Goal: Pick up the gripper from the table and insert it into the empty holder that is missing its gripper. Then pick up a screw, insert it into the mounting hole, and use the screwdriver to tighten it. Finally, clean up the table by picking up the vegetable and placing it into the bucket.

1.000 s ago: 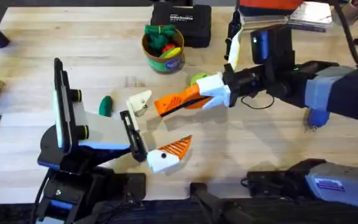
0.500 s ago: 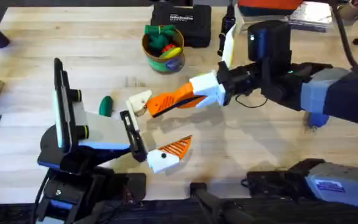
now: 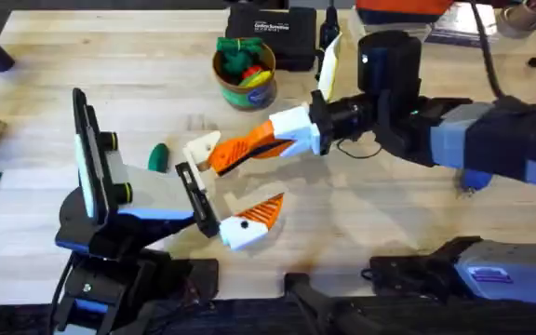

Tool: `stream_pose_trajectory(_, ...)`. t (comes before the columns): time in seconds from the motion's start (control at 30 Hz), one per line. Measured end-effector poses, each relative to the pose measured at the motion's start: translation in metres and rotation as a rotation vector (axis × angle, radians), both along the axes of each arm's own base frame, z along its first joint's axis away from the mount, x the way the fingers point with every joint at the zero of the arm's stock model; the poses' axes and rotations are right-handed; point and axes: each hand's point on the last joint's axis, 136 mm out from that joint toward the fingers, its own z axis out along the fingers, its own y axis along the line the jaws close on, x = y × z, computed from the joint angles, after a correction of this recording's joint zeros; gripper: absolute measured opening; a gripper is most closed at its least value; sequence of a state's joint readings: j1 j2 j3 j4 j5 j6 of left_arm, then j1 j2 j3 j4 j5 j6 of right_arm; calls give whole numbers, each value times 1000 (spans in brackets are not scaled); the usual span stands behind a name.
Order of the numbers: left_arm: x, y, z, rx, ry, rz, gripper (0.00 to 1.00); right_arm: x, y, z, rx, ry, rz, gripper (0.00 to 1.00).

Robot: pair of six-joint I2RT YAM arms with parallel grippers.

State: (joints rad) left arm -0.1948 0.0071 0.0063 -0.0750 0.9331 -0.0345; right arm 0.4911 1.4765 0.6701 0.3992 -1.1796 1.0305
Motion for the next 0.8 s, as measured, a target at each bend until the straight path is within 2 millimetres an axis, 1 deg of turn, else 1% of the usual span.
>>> stream_pose_trajectory(0.27,1,0,0,-8,17,5,986,13,19,-10,9,31,-39,12)
stream_pose_trajectory(0.6,17,10,-1,-15,43,109,986,23,40,-14,16,56,-114,11)
stream_pose_trajectory(0.8,22,14,-1,-19,49,143,986,26,47,-14,7,59,-154,11)
